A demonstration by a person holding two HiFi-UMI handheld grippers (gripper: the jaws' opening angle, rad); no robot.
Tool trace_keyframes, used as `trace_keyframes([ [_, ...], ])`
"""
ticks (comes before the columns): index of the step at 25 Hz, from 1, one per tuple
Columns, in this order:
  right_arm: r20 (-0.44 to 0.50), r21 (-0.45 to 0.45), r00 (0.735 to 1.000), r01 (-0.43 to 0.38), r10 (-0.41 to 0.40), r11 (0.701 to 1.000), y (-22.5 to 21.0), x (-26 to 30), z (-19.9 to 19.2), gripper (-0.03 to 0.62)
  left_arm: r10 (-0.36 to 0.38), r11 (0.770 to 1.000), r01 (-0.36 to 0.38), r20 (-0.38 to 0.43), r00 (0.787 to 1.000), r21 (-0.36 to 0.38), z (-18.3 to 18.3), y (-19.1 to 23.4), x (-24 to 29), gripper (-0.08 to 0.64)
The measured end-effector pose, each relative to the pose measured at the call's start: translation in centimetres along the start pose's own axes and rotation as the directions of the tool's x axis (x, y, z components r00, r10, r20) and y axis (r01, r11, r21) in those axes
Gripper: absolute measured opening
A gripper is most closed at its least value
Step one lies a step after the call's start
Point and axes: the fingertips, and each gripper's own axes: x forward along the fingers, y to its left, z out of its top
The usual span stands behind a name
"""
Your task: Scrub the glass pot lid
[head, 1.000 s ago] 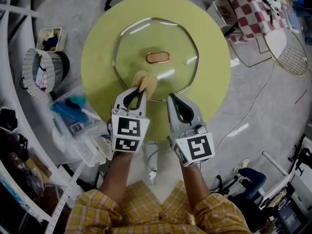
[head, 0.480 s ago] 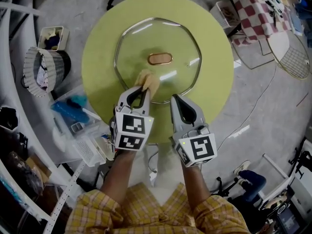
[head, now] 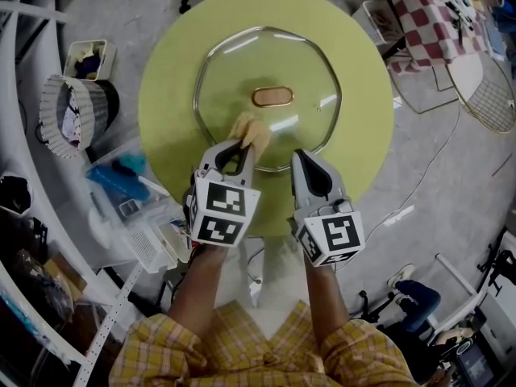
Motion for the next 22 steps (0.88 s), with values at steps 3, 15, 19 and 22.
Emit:
trace_keyframes([
  [3,-0.014,0.002,1.000,0.001,-0.001,1.000,0.0,0.3,-0.5,-0.003,-0.002,1.000,0.002,-0.002,1.000,-0.006,-0.3,0.1,0.0,0.034],
  [15,-0.045,0.019,0.996,0.083,-0.082,0.996,-3.3,0.2,-1.6,-0.003,-0.029,1.000,0.029,-0.007,1.000,0.004,0.2,0.1,0.2,0.034],
  [19,-0.046,0.021,0.994,0.099,-0.098,0.995,-4.2,0.5,-1.4,-0.003,-0.034,0.999,0.034,-0.019,0.999,0.011,0.4,0.2,0.2,0.034],
  [22,-0.047,0.024,0.993,0.107,-0.106,0.994,-4.9,0.6,-1.3,-0.003,-0.042,0.999,0.043,-0.028,0.999,0.017,0.7,0.2,0.2,0.034],
])
